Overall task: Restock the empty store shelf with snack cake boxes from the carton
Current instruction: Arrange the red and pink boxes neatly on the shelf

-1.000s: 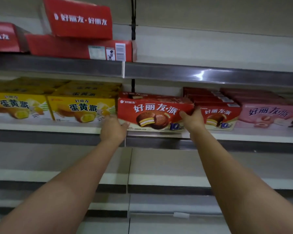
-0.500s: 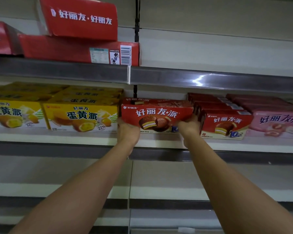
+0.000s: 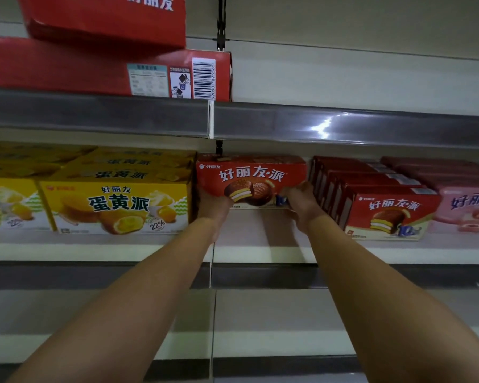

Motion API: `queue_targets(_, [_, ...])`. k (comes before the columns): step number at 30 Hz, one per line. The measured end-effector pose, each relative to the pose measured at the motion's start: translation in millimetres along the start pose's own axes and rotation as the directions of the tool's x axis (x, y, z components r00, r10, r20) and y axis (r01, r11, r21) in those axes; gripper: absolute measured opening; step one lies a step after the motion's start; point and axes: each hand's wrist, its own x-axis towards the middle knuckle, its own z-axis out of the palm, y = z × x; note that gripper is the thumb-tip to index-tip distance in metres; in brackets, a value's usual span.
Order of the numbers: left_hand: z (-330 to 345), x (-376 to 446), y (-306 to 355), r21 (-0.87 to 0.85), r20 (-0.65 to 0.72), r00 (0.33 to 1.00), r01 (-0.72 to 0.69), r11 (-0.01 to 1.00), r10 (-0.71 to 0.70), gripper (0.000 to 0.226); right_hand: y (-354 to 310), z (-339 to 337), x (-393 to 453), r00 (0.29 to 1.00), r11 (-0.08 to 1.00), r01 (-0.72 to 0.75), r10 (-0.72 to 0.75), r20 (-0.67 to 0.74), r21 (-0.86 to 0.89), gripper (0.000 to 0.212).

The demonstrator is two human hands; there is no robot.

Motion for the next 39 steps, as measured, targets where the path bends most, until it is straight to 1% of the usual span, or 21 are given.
queue_targets(1, [0, 4, -2, -0.012, 0.009, 1.000, -0.013, 1.000, 0.013, 0.085, 0, 2, 2, 1.000, 1.000, 0.011, -0.011, 0.001, 0.012, 0.025])
queue_targets(2, [0, 8, -4, -0.022, 0.015, 1.000, -0.026, 0.999, 0.026, 0.085, 2, 3, 8, 1.000, 1.000, 0.020, -0.020, 0.000, 0.018, 0.024])
queue_targets(5, [0, 19, -9, -0.043, 0.019, 0.999, -0.039, 0.998, 0.040, 0.088, 7, 5, 19, 1.000, 1.000, 0.024, -0.024, -0.011, 0.004, 0.023])
queue_targets(9, [0, 18, -7, -0.073, 0.067, 0.995, -0.071, 0.995, 0.076, 0.077, 14, 5, 25, 1.000, 1.000, 0.006, -0.006, 0.004, -0.012, 0.031])
queue_targets(11, [-1, 7, -4, -0.077, 0.061, 0.996, -0.059, 0.995, 0.064, 0.071, 14, 5, 19, 0.998, 1.000, 0.011, -0.011, -0.055, -0.012, 0.042])
queue_targets(13, [0, -4, 1, -0.041, 0.015, 1.000, -0.009, 0.999, 0.009, 0.068, 9, 7, 6, 0.987, 0.999, 0.039, -0.040, -0.155, -0.009, 0.037])
queue_targets(14, [0, -12, 6, -0.006, -0.010, 1.000, 0.030, 1.000, -0.030, 0.064, 3, 8, -4, 0.976, 0.998, 0.048, -0.057, -0.211, -0.046, 0.032])
queue_targets(16, [0, -32, 21, 0.067, -0.054, 0.995, 0.089, 0.994, -0.085, 0.049, -8, 11, -27, 0.949, 0.992, 0.036, -0.071, -0.307, -0.117, 0.032])
queue_targets(17, [0, -42, 27, 0.080, -0.061, 0.995, 0.086, 0.993, -0.081, 0.038, -12, 12, -40, 0.937, 0.992, 0.034, -0.072, -0.341, -0.118, 0.030])
queue_targets(19, [0, -66, 40, 0.079, -0.064, 0.997, 0.049, 0.996, -0.044, 0.020, -20, 14, -67, 0.912, 0.995, 0.060, -0.089, -0.400, -0.085, 0.020])
queue_targets(21, [0, -92, 55, 0.110, -0.084, 0.996, -0.009, 0.994, 0.018, 0.015, -30, 14, -95, 0.880, 0.988, 0.121, -0.149, -0.451, -0.091, 0.012])
queue_targets(23, [2, -119, 71, 0.167, -0.111, 0.986, -0.102, 0.981, 0.121, 0.014, -44, 15, -122, 0.853, 0.964, 0.224, -0.266, -0.449, -0.147, 0.007])
queue_targets(25, [2, -147, 90, 0.201, -0.119, 0.957, -0.237, 0.950, 0.264, 0.008, -65, 17, -147, 0.820, 0.908, 0.367, -0.419, -0.390, -0.204, 0.022])
queue_targets(26, [1, -160, 102, 0.221, -0.119, 0.936, -0.300, 0.928, 0.331, 0.010, -78, 19, -159, 0.796, 0.872, 0.436, -0.488, -0.358, -0.221, 0.029])
queue_targets(28, [-4, -178, 123, 0.258, -0.127, 0.881, -0.414, 0.873, 0.455, 0.024, -103, 24, -176, 0.732, 0.796, 0.551, -0.606, -0.313, -0.251, 0.037])
queue_targets(30, [-16, -188, 143, 0.283, -0.156, 0.801, -0.524, 0.803, 0.578, 0.031, -132, 30, -190, 0.695, 0.740, 0.621, -0.673, -0.253, -0.259, 0.042])
queue_targets(32, [-29, -194, 162, 0.296, -0.205, 0.728, -0.591, 0.750, 0.655, 0.032, -157, 39, -199, 0.712, 0.732, 0.634, -0.678, -0.180, -0.250, 0.042])
queue_targets(34, [-42, -197, 179, 0.278, -0.305, 0.666, -0.622, 0.732, 0.681, 0.017, -179, 51, -206, 0.756, 0.766, 0.608, -0.639, -0.142, -0.206, 0.036])
queue_targets(35, [-48, -195, 186, 0.252, -0.381, 0.644, -0.618, 0.745, 0.663, 0.009, -187, 57, -207, 0.785, 0.793, 0.582, -0.606, -0.130, -0.181, 0.031])
queue_targets(37, [-64, -189, 203, 0.196, -0.551, 0.601, -0.582, 0.789, 0.580, 0.031, -199, 74, -208, 0.847, 0.849, 0.509, -0.523, -0.096, -0.141, 0.022])
queue_targets(39, [-82, -180, 220, 0.150, -0.658, 0.581, -0.522, 0.840, 0.479, 0.053, -205, 93, -203, 0.906, 0.903, 0.412, -0.420, -0.046, -0.120, 0.025])
